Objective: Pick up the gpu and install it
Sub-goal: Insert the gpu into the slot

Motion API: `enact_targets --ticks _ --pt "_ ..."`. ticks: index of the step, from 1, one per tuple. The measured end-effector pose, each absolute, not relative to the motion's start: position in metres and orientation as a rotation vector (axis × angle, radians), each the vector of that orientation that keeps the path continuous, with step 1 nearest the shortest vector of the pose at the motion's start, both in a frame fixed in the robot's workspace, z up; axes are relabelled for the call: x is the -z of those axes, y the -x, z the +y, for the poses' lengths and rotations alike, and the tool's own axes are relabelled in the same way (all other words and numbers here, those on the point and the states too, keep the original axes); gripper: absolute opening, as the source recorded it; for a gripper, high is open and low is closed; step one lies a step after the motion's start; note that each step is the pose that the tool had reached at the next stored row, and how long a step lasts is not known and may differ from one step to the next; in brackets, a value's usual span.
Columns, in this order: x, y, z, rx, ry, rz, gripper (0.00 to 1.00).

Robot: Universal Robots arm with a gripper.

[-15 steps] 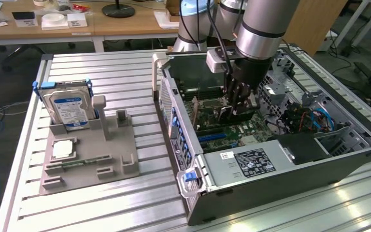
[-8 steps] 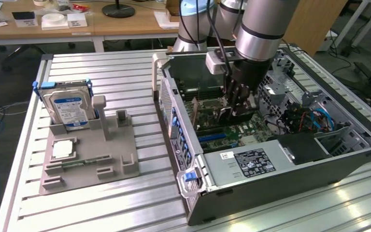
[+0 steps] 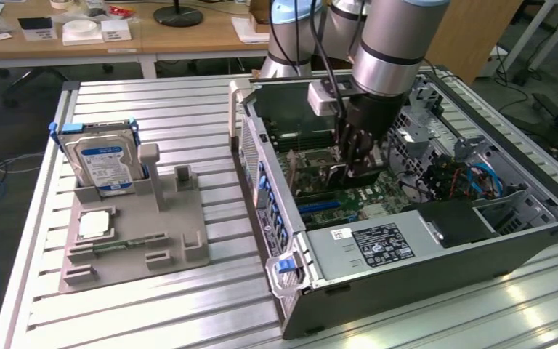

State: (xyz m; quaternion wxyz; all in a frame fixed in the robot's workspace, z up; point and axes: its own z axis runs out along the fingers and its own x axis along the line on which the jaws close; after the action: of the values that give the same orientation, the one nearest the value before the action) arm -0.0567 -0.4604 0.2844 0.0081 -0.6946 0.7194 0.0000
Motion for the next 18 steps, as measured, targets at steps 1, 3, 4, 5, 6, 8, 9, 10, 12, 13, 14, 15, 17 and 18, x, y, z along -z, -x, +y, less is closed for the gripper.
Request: enact_targets --ticks 1,3,4,5,6,8,9,10,12,13,14,15,17,18 --pt "-0.2832 0.0568 -0.4604 -0.001 2.171 2.248 0.27" --pt "-0.2808 0.0569 -0.4604 -0.002 2.171 2.249 0.27" --pt "-0.2797 0.0569 -0.4604 -0.002 2.171 2.25 0.27" --pt "-0.2785 0.0569 -0.4603 -0.003 2.171 2.25 0.27" --pt "-0.2776 0.0569 -0.4604 -0.003 2.172 2.25 0.27" --pt "-0.2761 0.0573 -0.4604 -0.003 2.172 2.25 0.27" --pt "-0.2757 0.0576 -0.4604 -0.003 2.172 2.25 0.27" --pt "-0.2754 0.0577 -0.4605 -0.003 2.172 2.25 0.27" --pt "-0.2751 0.0582 -0.4611 -0.003 2.172 2.25 0.27" --pt "-0.275 0.0586 -0.4614 -0.003 2.172 2.25 0.27" --pt "-0.2747 0.0592 -0.4615 -0.003 2.172 2.25 0.27" --pt "-0.2745 0.0599 -0.4615 -0.003 2.172 2.25 0.27" --pt "-0.2737 0.0607 -0.4616 -0.003 2.172 2.25 0.27" --pt "-0.2733 0.0607 -0.4618 -0.003 2.172 2.25 0.27"
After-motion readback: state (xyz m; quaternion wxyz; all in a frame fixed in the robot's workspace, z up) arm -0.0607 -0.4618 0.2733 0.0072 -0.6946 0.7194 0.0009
